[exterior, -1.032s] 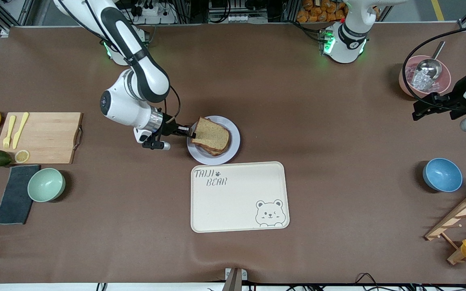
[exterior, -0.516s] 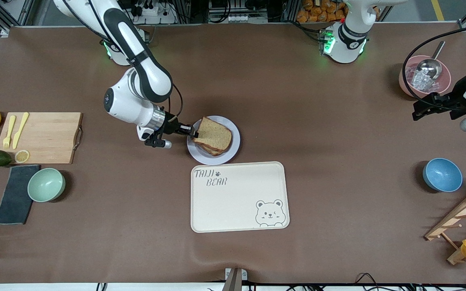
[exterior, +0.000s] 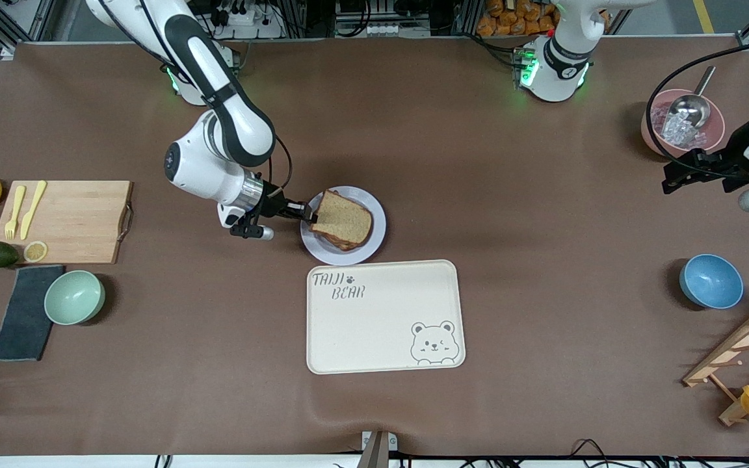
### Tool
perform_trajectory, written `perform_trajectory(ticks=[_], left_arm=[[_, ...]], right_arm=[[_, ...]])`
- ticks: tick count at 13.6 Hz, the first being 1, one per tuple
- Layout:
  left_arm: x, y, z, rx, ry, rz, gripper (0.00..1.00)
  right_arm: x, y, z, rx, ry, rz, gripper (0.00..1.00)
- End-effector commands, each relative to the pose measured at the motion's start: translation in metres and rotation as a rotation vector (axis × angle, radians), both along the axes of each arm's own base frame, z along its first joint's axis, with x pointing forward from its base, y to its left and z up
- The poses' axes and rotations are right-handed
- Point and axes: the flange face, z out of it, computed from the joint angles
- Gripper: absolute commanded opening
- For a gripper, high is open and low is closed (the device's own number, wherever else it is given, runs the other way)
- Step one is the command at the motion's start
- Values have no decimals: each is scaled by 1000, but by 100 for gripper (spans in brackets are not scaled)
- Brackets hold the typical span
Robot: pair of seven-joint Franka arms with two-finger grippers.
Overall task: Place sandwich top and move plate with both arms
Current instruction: 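Lower the bread onto the egg toast and open the right gripper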
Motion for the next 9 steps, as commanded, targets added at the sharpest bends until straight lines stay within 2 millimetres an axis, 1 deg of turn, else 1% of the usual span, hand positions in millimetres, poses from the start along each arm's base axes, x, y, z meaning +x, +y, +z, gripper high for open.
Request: perform_trajectory(ticks=[1,2,3,5,7,9], left_arm=[[-1,-1,3,-9,5,-4,100],[-1,-2,3,-10,5,-4,100],[-1,-2,3,-10,5,-4,100],[-1,-1,2,-9,7,-4,100],[-1,-2,3,-10,5,-4,100],[-1,-2,2,-10,7,-4,100]], right_arm=[[-4,-1,-4,6,-4,-7,42],[-4,-1,-5,6,-3,-7,48],[-4,-1,-5,6,-3,-6,49],[-1,-1,-1,10,-12,-4,53],[3,-3,5,13,-23,-6,53],[10,-13,11,17,-32,-19,53]])
